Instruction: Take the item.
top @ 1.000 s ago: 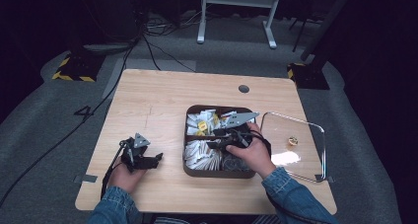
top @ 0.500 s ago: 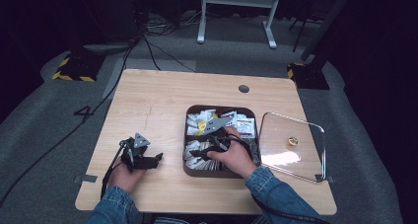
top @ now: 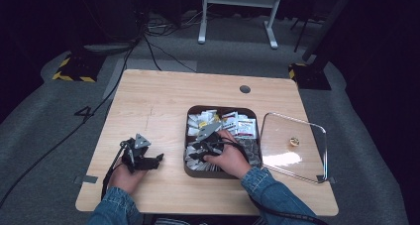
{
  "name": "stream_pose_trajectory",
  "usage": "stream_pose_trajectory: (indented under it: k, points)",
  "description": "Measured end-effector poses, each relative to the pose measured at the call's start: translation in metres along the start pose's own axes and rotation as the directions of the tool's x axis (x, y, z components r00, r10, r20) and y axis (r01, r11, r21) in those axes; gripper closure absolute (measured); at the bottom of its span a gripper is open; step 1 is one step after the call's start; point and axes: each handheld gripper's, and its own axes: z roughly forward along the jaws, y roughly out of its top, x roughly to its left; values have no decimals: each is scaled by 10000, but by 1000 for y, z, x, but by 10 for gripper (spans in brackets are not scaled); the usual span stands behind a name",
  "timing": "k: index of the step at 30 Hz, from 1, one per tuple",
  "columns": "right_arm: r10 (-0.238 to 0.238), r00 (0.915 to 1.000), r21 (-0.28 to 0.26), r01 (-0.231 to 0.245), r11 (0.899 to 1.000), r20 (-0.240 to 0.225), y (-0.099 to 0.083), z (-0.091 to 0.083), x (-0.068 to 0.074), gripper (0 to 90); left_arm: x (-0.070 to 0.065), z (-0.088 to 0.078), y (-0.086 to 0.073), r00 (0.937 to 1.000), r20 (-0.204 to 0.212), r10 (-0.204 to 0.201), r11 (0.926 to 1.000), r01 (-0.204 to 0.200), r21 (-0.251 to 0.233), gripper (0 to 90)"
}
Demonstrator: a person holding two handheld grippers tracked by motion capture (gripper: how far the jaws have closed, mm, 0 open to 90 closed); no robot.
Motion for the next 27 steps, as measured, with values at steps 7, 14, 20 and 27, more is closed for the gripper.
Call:
stream_pose_trajectory:
  k: [7, 14, 20, 27]
  points:
    - [41, 10000, 190, -41, 9998, 18, 3, -1, 3, 739, 0, 0, 0, 10000, 0, 1, 10000, -1, 1, 190]
    - [117, 9996, -7, -117, 9999, -245, 6, -5, 8, 868, 0, 0, 0, 10000, -1, 2, 10000, -2, 1, 190]
    - [295, 9986, -386, -312, 9988, -440, 8, -17, 11, 874, 0, 0, 0, 10000, 0, 1, 10000, -1, 1, 189]
    - [522, 9963, -969, -587, 9936, -680, 8, -35, 13, 874, 0, 0, 0, 10000, 0, 3, 10000, -3, 1, 189]
